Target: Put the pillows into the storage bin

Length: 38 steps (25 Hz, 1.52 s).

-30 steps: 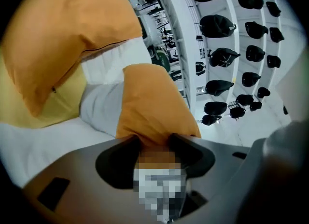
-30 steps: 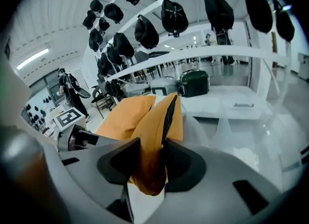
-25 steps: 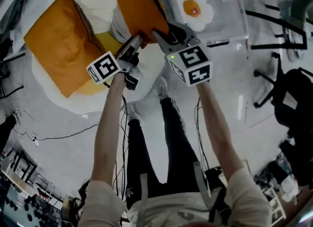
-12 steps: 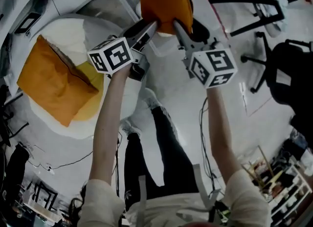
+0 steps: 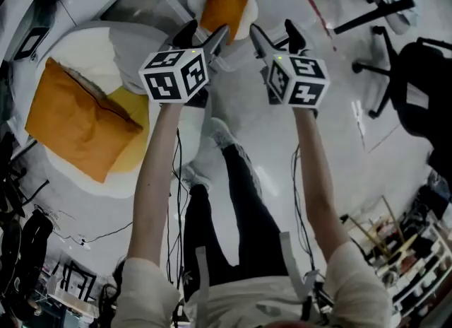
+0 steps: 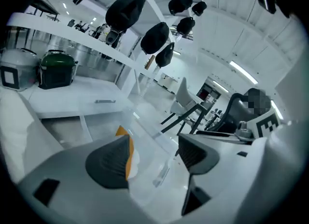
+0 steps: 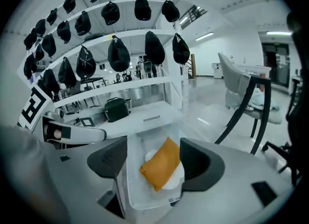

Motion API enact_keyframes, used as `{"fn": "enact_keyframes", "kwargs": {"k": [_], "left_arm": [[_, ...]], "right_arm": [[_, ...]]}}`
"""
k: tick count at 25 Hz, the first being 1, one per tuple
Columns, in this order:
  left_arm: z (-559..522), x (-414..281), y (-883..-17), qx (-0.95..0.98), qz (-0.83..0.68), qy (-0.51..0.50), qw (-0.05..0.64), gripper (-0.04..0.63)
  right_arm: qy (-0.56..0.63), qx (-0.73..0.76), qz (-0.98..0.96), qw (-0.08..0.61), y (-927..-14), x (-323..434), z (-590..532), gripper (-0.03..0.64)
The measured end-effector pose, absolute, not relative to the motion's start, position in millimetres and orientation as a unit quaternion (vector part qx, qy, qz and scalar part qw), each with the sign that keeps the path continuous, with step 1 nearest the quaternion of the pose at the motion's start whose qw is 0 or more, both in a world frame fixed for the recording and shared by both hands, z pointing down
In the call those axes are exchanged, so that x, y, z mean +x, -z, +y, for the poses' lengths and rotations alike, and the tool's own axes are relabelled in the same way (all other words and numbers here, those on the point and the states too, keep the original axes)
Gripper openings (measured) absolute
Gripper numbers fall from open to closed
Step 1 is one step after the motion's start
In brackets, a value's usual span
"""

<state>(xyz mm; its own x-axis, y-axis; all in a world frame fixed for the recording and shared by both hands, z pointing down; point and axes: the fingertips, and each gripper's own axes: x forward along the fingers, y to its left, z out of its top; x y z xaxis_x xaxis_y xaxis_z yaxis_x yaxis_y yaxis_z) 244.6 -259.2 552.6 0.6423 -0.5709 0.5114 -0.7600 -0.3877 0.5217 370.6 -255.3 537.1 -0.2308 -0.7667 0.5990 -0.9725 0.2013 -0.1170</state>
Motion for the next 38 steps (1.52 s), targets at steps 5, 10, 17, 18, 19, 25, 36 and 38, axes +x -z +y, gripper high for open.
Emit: {"fn": "enact_keyframes", "kwargs": {"k": [5,10,17,18,19,25,36,38], "left_arm": [[-247.8,213.2,-553.8,0.808,-0.434,-0.119,0.381,0.295],[-227.9,157.2,-552.2,0.784,-0.476,-0.106,0.384,0.295],[-181.0,42.8,-562.9,0.737,-0.543,-0.099,0.391,0.295],[-170.1,21.6,-565.7,0.726,-0.554,-0.095,0.396,0.295],[-158.0,-1.0,-569.0,0.714,-0.567,-0.091,0.401,0.295],[-70.4,-136.2,-606.2,0.638,-0.639,-0.096,0.418,0.313],[143.2,-307.6,-703.7,0.506,-0.711,-0.267,0.41,0.316],[168.3,-325.2,-724.7,0.48,-0.715,-0.266,0.434,0.316]], "right_arm": [[-0.24,0.547,-0.769,0.228,-547.4,335.4,-241.5,0.308],[-0.226,0.512,-0.797,0.226,-538.0,281.8,-236.3,0.308],[-0.2,0.456,-0.84,0.214,-521.2,177.0,-223.7,0.307],[-0.202,0.446,-0.845,0.215,-522.2,157.9,-218.3,0.307],[-0.204,0.432,-0.851,0.217,-524.4,137.1,-212.2,0.308],[-0.21,0.339,-0.882,0.251,-555.6,13.6,-155.6,0.308],[-0.158,0.189,-0.9,0.36,-644.0,-135.4,-5.9,0.308],[-0.167,0.185,-0.897,0.365,-667.5,-148.2,5.5,0.308]]}}
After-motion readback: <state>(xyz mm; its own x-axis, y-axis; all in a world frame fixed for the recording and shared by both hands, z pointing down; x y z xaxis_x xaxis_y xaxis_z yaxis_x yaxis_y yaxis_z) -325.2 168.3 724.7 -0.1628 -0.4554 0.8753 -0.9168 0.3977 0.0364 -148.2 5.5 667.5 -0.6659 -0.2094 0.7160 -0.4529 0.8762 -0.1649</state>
